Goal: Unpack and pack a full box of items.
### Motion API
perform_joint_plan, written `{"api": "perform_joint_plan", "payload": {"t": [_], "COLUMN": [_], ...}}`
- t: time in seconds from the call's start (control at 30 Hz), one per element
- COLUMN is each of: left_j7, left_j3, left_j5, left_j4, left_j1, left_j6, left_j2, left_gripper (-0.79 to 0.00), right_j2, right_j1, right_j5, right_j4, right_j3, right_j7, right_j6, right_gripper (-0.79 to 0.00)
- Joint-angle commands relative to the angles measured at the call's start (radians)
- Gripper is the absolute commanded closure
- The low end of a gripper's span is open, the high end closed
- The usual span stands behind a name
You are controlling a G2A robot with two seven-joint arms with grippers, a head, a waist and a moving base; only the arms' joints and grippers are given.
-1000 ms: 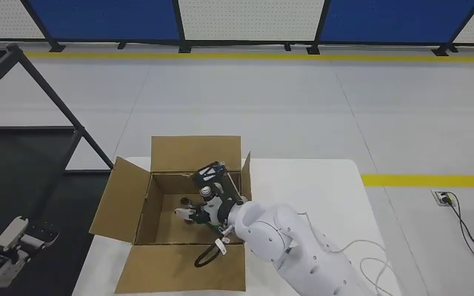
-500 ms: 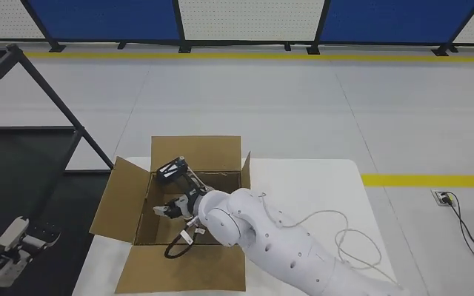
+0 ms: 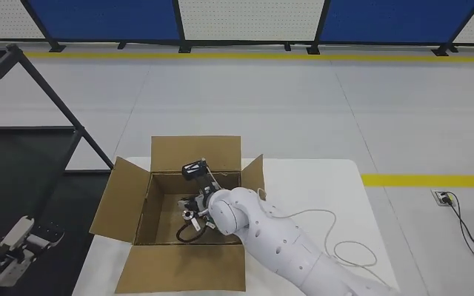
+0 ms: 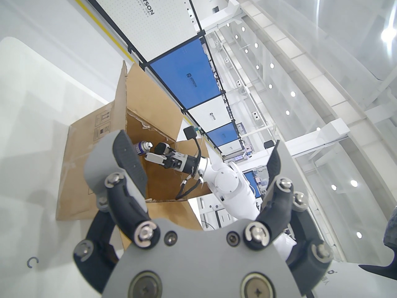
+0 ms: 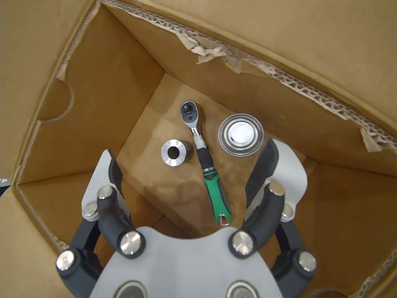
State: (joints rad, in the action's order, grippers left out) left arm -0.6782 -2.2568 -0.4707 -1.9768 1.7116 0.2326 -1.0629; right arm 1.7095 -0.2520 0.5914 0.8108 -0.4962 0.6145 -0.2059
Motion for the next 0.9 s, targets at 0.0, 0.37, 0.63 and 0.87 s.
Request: {"api": "perform_joint_plan", "payload": {"t": [0.0,0.37,0.63,0.87], "left_j7": [0.001,0.012,0.010,0.010], "left_j3": [0.000,-0.020,-0.022,-0.022], "left_j5": [-0.001,-0.025,-0.029,-0.029], "left_j4": [-0.003,-0.012,-0.012,-0.012], "left_j1": [0.003,0.038,0.043,0.043], "left_j6": [0.001,0.020,0.021,0.021], "left_j2": [-0.001,-0.009,-0.010,-0.010], "left_gripper": [-0.785,-0.785,-0.785,-0.785], "right_j2": [0.009,0.072,0.119,0.158], "right_j1": [0.002,0.033,0.055,0.068], "right_j5": [0.001,0.041,0.026,0.025], "right_j4": [-0.019,-0.151,-0.263,-0.346], "right_j3": [0.001,0.012,0.003,-0.004], "right_j7": [-0.001,-0.005,-0.029,-0.080], "right_j6": [-0.006,-0.073,-0.043,-0.044], "right_gripper": [-0.785,-0.785,-0.730,-0.610]}}
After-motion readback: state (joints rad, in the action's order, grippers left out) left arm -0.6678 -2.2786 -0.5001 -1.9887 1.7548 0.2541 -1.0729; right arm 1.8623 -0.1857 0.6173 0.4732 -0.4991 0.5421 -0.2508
